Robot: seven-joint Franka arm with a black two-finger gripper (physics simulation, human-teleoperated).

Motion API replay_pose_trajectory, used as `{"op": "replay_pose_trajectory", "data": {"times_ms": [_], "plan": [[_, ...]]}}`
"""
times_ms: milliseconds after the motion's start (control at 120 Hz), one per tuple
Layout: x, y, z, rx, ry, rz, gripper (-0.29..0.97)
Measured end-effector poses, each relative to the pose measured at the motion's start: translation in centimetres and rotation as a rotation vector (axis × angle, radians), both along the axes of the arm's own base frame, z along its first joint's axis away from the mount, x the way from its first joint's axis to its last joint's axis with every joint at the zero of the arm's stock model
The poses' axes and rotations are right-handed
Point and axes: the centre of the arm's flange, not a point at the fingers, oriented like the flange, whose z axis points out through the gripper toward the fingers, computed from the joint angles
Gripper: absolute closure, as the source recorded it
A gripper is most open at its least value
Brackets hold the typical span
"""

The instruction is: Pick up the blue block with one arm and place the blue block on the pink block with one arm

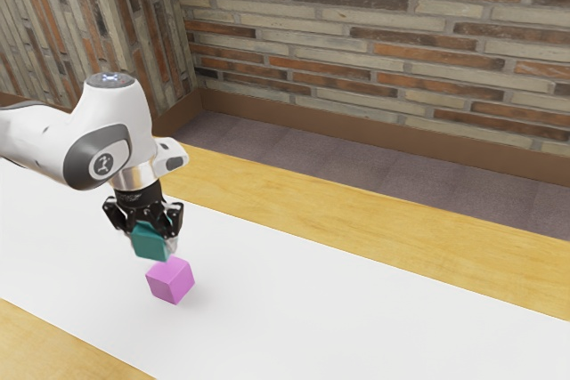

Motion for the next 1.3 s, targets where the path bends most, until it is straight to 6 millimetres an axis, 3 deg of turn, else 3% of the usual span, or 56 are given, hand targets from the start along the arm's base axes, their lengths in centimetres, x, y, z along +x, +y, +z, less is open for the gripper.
{"op": "replay_pose_trajectory", "data": {"times_ms": [333, 600, 967, 1300], "plan": [[0.9, 1.1, -1.3, -0.008, -0.042, -0.130, 0.36], [-0.8, -0.3, -2.1, -0.005, -0.051, -0.187, 0.36], [-2.7, -0.3, -3.2, -0.042, -0.040, -0.132, 0.36], [-2.3, 0.0, -4.5, -0.071, -0.018, -0.095, 0.36]]}}
